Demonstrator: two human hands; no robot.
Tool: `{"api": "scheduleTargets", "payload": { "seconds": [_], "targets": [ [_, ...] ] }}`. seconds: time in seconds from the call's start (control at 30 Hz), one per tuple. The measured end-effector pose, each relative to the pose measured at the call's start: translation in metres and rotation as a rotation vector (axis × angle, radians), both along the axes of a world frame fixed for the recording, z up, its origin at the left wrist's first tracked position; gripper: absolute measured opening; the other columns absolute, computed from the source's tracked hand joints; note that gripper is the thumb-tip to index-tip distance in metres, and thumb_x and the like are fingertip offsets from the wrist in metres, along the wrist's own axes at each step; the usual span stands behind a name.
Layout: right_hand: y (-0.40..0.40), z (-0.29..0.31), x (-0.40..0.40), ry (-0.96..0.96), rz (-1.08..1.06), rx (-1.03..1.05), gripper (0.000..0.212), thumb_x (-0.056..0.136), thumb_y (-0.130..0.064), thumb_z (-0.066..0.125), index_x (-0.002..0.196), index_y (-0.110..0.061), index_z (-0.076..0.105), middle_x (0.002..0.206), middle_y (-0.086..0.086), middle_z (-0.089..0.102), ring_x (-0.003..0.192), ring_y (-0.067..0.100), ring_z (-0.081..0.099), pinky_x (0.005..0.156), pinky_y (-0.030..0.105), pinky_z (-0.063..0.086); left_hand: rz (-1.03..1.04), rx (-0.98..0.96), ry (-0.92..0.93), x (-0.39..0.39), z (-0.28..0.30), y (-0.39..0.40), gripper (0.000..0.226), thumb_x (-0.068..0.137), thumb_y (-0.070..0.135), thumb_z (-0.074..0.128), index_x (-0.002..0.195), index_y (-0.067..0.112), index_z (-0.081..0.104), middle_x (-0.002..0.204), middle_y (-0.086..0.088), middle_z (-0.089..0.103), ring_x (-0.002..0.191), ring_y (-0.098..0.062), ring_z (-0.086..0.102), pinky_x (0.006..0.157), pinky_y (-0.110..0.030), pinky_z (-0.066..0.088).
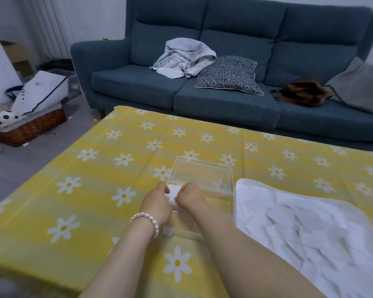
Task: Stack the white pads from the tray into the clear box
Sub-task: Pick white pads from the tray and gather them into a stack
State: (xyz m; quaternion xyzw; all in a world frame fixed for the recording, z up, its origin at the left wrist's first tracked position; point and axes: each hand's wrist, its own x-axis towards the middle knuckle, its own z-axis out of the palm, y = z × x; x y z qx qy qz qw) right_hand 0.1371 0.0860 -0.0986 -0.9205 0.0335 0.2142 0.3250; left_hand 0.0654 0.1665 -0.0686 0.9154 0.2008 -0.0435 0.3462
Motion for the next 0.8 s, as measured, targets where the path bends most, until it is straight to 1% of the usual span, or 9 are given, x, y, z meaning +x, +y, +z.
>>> {"api": "scheduleTargets", "payload": {
  "seconds": [0.07, 0.13, 0.27, 0.37, 0.47, 0.53, 0.6, 0.7, 0.8],
  "targets": [
    [0.001, 0.003, -0.001, -0.005, 0.009, -0.063, 0.012, 0.081, -0.01, 0.045, 0.09, -0.015, 0.051, 0.097, 0.008, 0.063, 0.094, 0.028, 0.06, 0.076, 0.03, 0.046, -0.005, -0.003, 0.007, 0.0, 0.001, 0.0, 0.042, 0.084, -0.006, 0.037, 0.121, 0.012, 0.045, 0.121, -0.009, 0.057, 0.1, -0.026, 0.055, 0.077, -0.029, 0.043],
    [0.001, 0.004, -0.002, -0.012, 0.008, -0.109, 0.011, 0.081, -0.01, 0.046, 0.089, -0.016, 0.049, 0.103, 0.008, 0.064, 0.099, 0.028, 0.06, 0.081, 0.032, 0.047, -0.004, -0.005, 0.015, 0.001, 0.003, 0.0, 0.038, 0.084, -0.004, 0.038, 0.119, 0.011, 0.045, 0.114, -0.01, 0.058, 0.089, -0.024, 0.052, 0.072, -0.028, 0.041],
    [-0.002, 0.006, -0.003, -0.025, -0.016, -0.096, 0.012, 0.081, -0.009, 0.047, 0.092, -0.014, 0.051, 0.098, 0.008, 0.062, 0.095, 0.028, 0.059, 0.083, 0.031, 0.046, -0.001, 0.003, 0.016, 0.002, 0.005, 0.0, 0.036, 0.086, -0.002, 0.039, 0.119, 0.01, 0.043, 0.101, -0.005, 0.052, 0.085, -0.022, 0.048, 0.07, -0.027, 0.039],
    [-0.015, 0.013, -0.006, -0.101, -0.072, 0.074, 0.024, 0.082, -0.007, 0.046, 0.099, -0.014, 0.061, 0.103, 0.006, 0.065, 0.097, 0.025, 0.06, 0.079, 0.027, 0.045, -0.002, 0.031, -0.008, 0.004, 0.008, 0.0, 0.042, 0.086, -0.001, 0.042, 0.125, 0.011, 0.044, 0.117, -0.008, 0.055, 0.09, -0.023, 0.051, 0.071, -0.027, 0.038],
    [-0.053, 0.031, -0.016, -0.247, -0.102, 0.232, 0.02, 0.082, -0.004, 0.05, 0.087, -0.018, 0.064, 0.093, 0.0, 0.065, 0.089, 0.018, 0.058, 0.072, 0.022, 0.041, 0.015, 0.044, -0.106, 0.007, 0.01, -0.007, 0.043, 0.084, -0.001, 0.044, 0.123, 0.015, 0.052, 0.131, -0.005, 0.051, 0.109, -0.024, 0.053, 0.079, -0.028, 0.041],
    [-0.092, 0.043, -0.025, -0.342, -0.097, 0.199, 0.019, 0.081, -0.005, 0.054, 0.079, -0.022, 0.061, 0.082, -0.006, 0.061, 0.083, 0.015, 0.056, 0.07, 0.022, 0.039, -0.048, 0.045, -0.143, 0.008, 0.011, -0.022, 0.04, 0.084, 0.0, 0.045, 0.119, 0.016, 0.056, 0.131, -0.004, 0.053, 0.116, -0.023, 0.05, 0.087, -0.029, 0.041],
    [-0.136, 0.05, -0.036, -0.383, -0.109, 0.102, 0.019, 0.08, -0.007, 0.055, 0.076, -0.025, 0.06, 0.08, -0.008, 0.061, 0.083, 0.016, 0.058, 0.071, 0.024, 0.041, -0.161, 0.067, -0.141, 0.006, 0.009, -0.047, 0.038, 0.085, 0.003, 0.047, 0.117, 0.018, 0.059, 0.129, -0.002, 0.055, 0.115, -0.023, 0.051, 0.09, -0.029, 0.042],
    [-0.192, 0.053, -0.05, -0.371, -0.14, -0.007, 0.019, 0.079, -0.007, 0.055, 0.075, -0.025, 0.06, 0.078, -0.01, 0.061, 0.083, 0.017, 0.059, 0.068, 0.024, 0.038, -0.321, 0.11, -0.163, 0.0, 0.004, -0.082, 0.034, 0.086, 0.005, 0.048, 0.114, 0.019, 0.061, 0.128, -0.001, 0.056, 0.117, -0.023, 0.049, 0.095, -0.028, 0.04],
    [-0.24, 0.053, -0.067, -0.34, -0.17, -0.055, 0.02, 0.079, -0.005, 0.056, 0.074, -0.024, 0.06, 0.076, -0.008, 0.06, 0.08, 0.017, 0.058, 0.066, 0.023, 0.038, -0.474, 0.125, -0.199, -0.009, 0.0, -0.118, 0.032, 0.086, 0.005, 0.047, 0.113, 0.016, 0.062, 0.126, 0.0, 0.057, 0.12, -0.02, 0.047, 0.098, -0.025, 0.036]
  ]
}}
